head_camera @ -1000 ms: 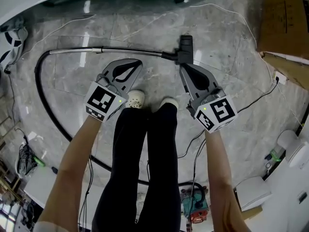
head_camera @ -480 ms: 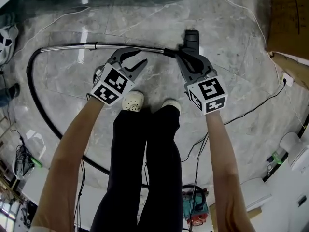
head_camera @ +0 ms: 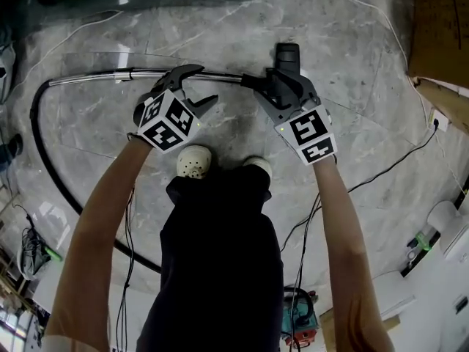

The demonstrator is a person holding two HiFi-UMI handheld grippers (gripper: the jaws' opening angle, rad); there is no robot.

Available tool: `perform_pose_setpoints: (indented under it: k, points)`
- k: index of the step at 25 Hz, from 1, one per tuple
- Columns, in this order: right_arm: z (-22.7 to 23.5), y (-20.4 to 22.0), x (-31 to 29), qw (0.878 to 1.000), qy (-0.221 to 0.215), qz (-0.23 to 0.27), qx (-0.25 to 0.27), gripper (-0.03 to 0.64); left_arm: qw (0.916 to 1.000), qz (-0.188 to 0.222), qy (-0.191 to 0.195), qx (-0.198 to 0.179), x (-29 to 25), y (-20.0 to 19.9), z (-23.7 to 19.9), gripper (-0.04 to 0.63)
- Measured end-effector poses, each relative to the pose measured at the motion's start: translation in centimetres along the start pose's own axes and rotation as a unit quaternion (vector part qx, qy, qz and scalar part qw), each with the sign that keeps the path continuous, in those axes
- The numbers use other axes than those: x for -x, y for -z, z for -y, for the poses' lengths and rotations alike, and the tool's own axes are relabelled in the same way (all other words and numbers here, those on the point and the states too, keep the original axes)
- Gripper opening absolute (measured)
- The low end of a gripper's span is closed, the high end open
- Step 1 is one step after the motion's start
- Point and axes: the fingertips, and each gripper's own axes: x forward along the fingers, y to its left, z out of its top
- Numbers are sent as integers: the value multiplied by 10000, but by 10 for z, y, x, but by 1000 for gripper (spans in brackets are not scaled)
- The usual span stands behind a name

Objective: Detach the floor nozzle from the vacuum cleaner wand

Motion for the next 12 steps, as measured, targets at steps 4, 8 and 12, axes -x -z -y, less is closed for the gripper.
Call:
perform_pose_setpoints:
  k: [4,8,12]
  points:
    - [4,19,-11,9971,-199,-134,723,224,9971,-292,35,-704,-14,18,-3,301]
    - [2,40,-27,9890,-430,-390,1362,236,9908,-563,217,-1214,-35,35,0,316]
    - [-23,69,-48,9700,-961,-992,1999,238,9808,-929,423,-1661,-57,50,10,318]
